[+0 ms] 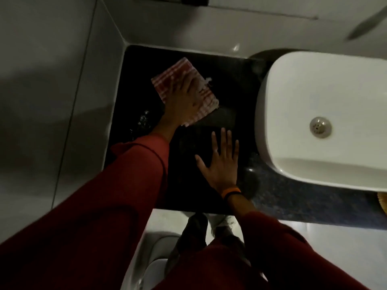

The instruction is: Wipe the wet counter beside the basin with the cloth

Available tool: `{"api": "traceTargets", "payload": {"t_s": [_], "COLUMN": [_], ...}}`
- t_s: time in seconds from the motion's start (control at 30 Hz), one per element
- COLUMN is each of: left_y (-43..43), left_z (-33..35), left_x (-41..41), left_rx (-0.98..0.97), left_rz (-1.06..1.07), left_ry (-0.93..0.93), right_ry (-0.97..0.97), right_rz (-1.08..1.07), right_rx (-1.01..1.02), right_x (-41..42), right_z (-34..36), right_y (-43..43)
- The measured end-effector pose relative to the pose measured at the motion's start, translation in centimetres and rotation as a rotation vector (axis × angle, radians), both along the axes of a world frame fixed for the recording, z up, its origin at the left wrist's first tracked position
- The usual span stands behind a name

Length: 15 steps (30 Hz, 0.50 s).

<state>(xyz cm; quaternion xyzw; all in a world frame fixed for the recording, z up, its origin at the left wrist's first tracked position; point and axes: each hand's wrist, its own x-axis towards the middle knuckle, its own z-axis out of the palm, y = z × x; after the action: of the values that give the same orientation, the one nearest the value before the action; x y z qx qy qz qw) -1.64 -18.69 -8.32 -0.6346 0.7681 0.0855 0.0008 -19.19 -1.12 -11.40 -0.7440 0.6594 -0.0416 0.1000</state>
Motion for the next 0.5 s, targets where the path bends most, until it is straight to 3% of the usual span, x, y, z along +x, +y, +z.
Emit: {"api": "traceTargets", "payload": {"t_s": [0.23, 0.5], "left_y": [2.7, 12.8], "left_z": [-1.7, -2.5], "left_x": [1.4, 4.6], "left_rx": [0.024, -0.055], "left_rz": [0.25, 0.584], "left_ry": [0.018, 0.009], "right_ry": [0.015, 0.021], "right_rz": [0.002, 0.015], "right_rx": [-0.001, 0.013], "right_x": [0.0, -0.1], "right_z": [0.1, 0.2], "right_y": [0.2, 0.2]}}
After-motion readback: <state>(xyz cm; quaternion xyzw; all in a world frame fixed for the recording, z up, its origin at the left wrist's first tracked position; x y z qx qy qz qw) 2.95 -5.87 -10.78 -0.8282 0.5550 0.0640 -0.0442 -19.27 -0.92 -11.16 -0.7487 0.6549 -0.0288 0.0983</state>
